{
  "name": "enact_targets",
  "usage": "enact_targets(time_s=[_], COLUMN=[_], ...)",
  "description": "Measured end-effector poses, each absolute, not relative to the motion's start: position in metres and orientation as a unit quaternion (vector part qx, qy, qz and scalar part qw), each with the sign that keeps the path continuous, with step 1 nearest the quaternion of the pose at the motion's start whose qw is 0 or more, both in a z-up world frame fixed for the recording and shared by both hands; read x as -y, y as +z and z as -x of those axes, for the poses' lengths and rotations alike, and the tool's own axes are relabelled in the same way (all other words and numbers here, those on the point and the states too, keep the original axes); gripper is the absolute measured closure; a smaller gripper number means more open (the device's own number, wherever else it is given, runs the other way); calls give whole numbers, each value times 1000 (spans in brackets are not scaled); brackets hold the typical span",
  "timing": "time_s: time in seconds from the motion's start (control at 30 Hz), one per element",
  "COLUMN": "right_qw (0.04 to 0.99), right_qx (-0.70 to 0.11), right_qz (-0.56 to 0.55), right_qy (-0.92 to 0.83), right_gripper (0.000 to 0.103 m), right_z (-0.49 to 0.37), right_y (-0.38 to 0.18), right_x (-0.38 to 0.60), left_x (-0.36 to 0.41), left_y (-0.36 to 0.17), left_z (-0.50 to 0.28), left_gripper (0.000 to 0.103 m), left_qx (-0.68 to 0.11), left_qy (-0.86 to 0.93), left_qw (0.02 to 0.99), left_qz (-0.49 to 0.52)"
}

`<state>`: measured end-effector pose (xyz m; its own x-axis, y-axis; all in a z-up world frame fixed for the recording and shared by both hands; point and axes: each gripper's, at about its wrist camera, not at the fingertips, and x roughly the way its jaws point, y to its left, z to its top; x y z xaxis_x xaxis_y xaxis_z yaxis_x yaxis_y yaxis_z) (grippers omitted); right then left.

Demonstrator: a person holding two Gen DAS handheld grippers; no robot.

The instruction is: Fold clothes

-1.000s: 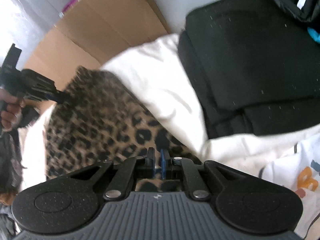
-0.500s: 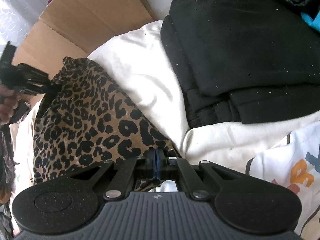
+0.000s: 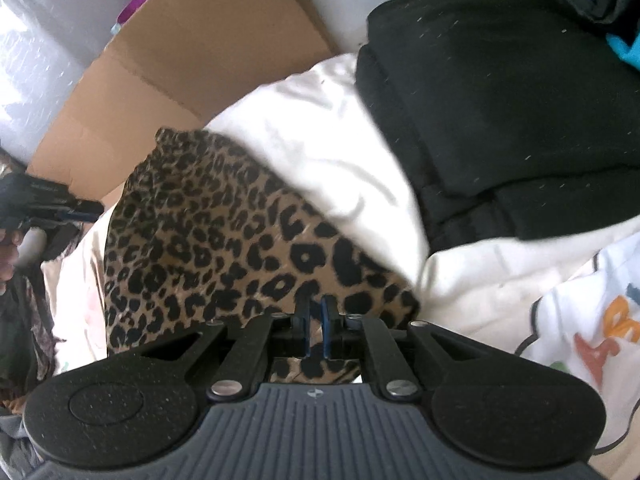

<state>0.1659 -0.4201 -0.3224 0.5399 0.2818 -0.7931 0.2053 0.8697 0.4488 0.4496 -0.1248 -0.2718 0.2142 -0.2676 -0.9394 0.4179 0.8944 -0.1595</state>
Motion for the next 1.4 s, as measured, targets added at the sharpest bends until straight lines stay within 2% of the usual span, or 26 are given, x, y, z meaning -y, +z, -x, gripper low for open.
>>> enact_targets(time_s=[0.23, 0.47, 0.83, 1.0, 1.2, 1.23, 1.4], right_qw=[834, 835, 841, 839, 837, 837, 835], right_qx=[-502, -502, -492, -498, -507, -509, -516], right_qz=[-228, -227, -226, -218, -205, -202, -190], right_qy=[17, -2, 6, 14, 13, 12, 5], right_gripper=[94, 94, 97, 97, 96, 93, 94], right_z=[-165, -162, -161, -160, -155, -155, -158], right_y=[-336, -334, -317, -317, -330, -332, -326], right_x=[420, 422, 411, 400, 388, 388, 391], left_x=[118, 109, 73, 76, 86, 84, 60], left_y=[-327, -303, -257, -277, -319, -323, -320], left_z=[-461, -454, -406, -375, -351, -348, -334], left_gripper=[78, 81, 80, 80, 80, 79, 80], left_qx=[-618, -601, -574, -573, -588, -587, -583], left_qy=[-186, -201, -265, -301, -301, -301, -298], left_qw=[763, 772, 773, 762, 748, 749, 753], left_qz=[-51, -50, -56, -35, -60, -67, -71])
